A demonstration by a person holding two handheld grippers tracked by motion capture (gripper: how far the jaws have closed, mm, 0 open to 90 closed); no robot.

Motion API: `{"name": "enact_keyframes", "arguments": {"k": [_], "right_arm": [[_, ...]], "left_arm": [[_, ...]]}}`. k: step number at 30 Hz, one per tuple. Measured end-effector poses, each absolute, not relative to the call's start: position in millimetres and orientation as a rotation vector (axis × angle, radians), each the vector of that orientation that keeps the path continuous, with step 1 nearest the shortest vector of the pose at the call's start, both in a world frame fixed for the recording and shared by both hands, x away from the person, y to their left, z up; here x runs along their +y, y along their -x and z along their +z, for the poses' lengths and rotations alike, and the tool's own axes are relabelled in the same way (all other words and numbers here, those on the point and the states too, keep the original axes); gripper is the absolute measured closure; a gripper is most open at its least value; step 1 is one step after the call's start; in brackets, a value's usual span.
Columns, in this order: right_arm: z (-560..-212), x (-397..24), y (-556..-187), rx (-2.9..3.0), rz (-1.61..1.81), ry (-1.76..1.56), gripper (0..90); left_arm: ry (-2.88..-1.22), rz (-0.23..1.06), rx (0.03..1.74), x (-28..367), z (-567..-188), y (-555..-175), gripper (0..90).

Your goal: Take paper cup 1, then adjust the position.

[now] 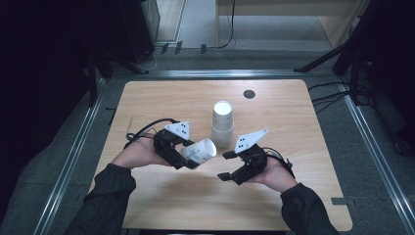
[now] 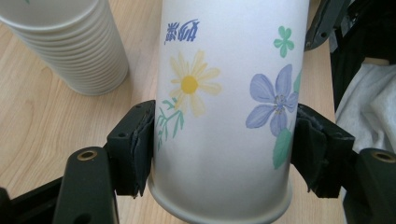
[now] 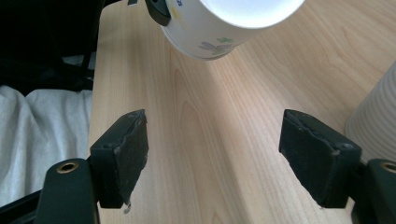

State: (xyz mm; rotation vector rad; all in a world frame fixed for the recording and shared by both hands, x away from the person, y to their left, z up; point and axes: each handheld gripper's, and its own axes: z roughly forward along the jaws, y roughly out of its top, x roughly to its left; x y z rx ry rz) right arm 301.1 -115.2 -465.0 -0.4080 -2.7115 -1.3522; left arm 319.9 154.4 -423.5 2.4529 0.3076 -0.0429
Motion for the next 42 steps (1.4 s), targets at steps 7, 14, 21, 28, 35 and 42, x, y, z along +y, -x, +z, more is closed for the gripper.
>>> {"name": "enact_keyframes", "arguments": {"k": [7,14,21,28,35,42], "right_arm": [[-462,-118,-304,-2.656,-1.44,0.409,24.6],[-466,-115,-307,-2.671,-1.441,0.413,24.6],[-468,-110,-305,-2.68,-1.441,0.407,24.6],[-471,-99,-302,-2.666,-1.441,0.363,24.5],[-474,-88,-300,-2.645,-1.446,0.314,24.5],[-476,-78,-296,-2.644,-1.433,0.284,24.8]], "left_arm": [[-2.52,-0.035,0.291,159,-430,-317,29.9],[-2.605,-0.022,0.279,157,-437,-315,29.8],[-2.677,-0.028,0.238,147,-443,-309,29.7],[-2.732,-0.03,0.192,136,-442,-301,29.7],[-2.78,-0.033,0.154,127,-439,-294,29.6],[-2.81,-0.053,0.153,121,-441,-293,29.6]]}}
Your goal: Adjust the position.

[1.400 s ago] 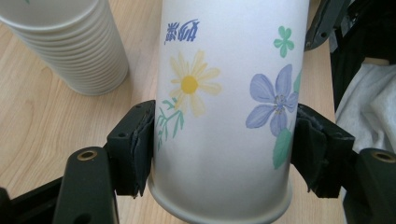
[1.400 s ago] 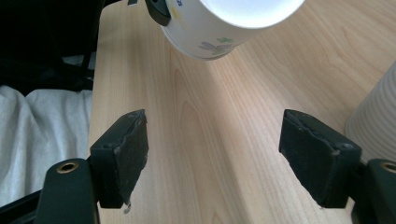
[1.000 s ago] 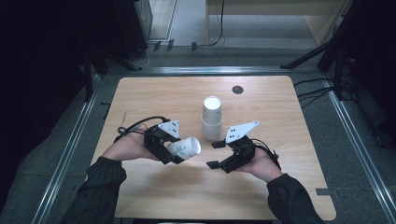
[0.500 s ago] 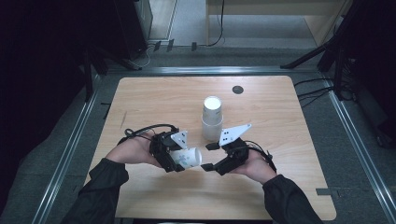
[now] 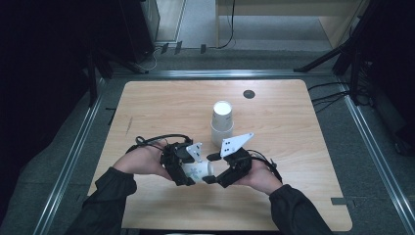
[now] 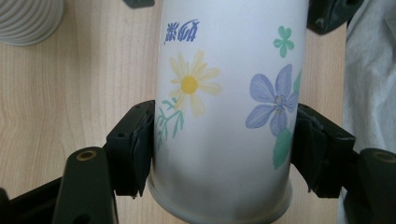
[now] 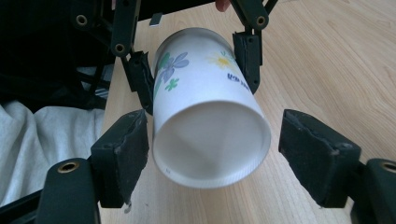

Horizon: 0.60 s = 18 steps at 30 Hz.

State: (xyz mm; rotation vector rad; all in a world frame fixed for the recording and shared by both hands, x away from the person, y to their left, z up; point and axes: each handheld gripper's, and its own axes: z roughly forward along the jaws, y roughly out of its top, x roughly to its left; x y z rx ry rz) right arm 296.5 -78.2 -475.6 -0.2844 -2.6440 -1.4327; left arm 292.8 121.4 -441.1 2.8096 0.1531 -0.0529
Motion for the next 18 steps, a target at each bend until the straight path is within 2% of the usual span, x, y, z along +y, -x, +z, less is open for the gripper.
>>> {"name": "enact_keyframes", "arguments": {"k": [11,18], "right_arm": [[-479.9,-69.9,-292.9,-2.682,-1.388,0.228,28.9],[-480.3,-69.3,-292.6,-2.695,-1.368,0.203,34.6]], "left_arm": [[-2.818,-0.051,0.125,116.6,-444.6,-290.1,29.3],[-2.817,-0.042,0.134,116.9,-444.4,-289.7,29.4]]}}
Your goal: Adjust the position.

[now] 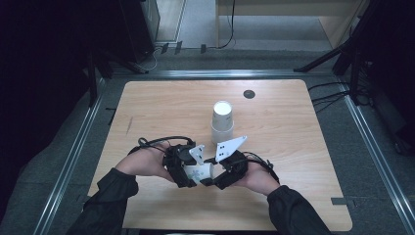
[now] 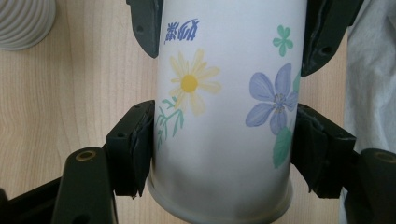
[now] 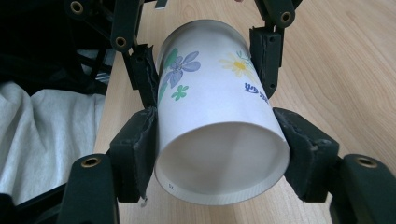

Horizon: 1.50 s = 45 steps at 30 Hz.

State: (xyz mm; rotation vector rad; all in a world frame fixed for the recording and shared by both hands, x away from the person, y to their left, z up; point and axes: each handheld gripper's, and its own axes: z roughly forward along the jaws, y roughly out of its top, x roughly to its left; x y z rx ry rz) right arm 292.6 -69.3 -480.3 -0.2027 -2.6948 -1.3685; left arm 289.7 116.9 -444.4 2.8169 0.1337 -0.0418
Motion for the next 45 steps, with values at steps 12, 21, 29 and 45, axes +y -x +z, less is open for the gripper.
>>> {"name": "enact_keyframes", "arguments": {"k": [12,21,29,45], "right_arm": [[-475,-75,-294,-2.726,-1.386,0.221,34.9],[-465,-95,-302,-2.687,-1.469,0.269,34.8],[-456,-112,-305,-2.666,-1.533,0.313,34.8],[-451,-125,-309,-2.578,-1.582,0.342,34.6]], "left_arm": [[-2.744,0.0,0.179,122,-441,-293,14.9],[-2.643,0.001,0.201,141,-440,-297,13.4],[-2.536,-0.025,0.29,160,-444,-302,14.5],[-2.217,-0.113,0.456,175,-458,-296,15.6]]}}
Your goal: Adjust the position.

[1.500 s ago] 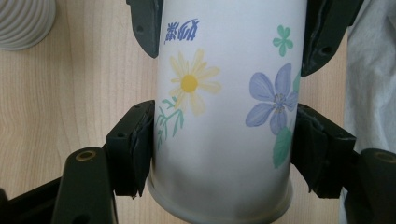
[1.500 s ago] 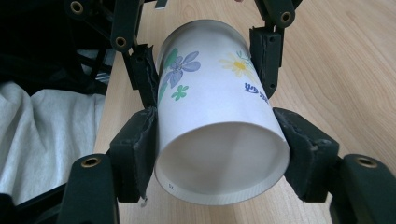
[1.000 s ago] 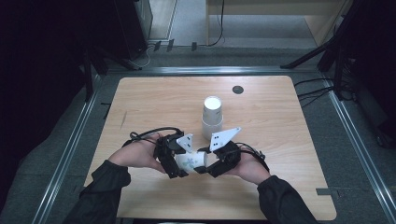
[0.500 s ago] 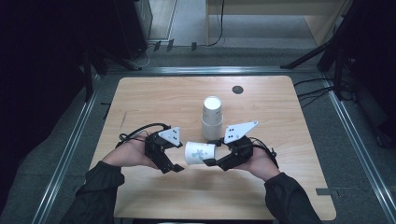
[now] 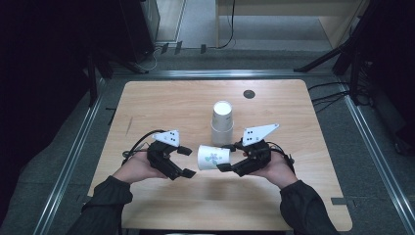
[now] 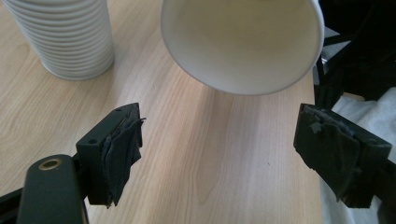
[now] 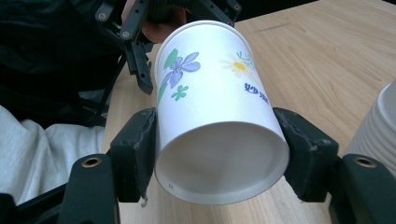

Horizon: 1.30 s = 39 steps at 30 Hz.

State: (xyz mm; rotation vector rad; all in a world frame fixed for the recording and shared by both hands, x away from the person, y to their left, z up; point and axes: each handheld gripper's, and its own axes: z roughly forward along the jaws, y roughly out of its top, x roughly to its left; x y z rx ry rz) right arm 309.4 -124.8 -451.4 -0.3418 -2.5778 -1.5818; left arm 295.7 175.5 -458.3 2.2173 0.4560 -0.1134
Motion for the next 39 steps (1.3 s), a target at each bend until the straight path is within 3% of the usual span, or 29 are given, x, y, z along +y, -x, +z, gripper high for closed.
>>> {"name": "enact_keyframes", "arguments": {"k": [7,21,39], "right_arm": [[-452,-123,-310,-2.535,-1.588,0.333,34.6],[-456,-114,-310,-2.505,-1.565,0.295,34.7],[-458,-106,-309,-2.46,-1.527,0.266,34.8]], "left_arm": [[-2.125,-0.139,0.456,173,-463,-292,21.2],[-2.051,-0.18,0.399,164,-470,-293,18.0],[-2.028,-0.204,0.342,160,-472,-292,21.8]]}}
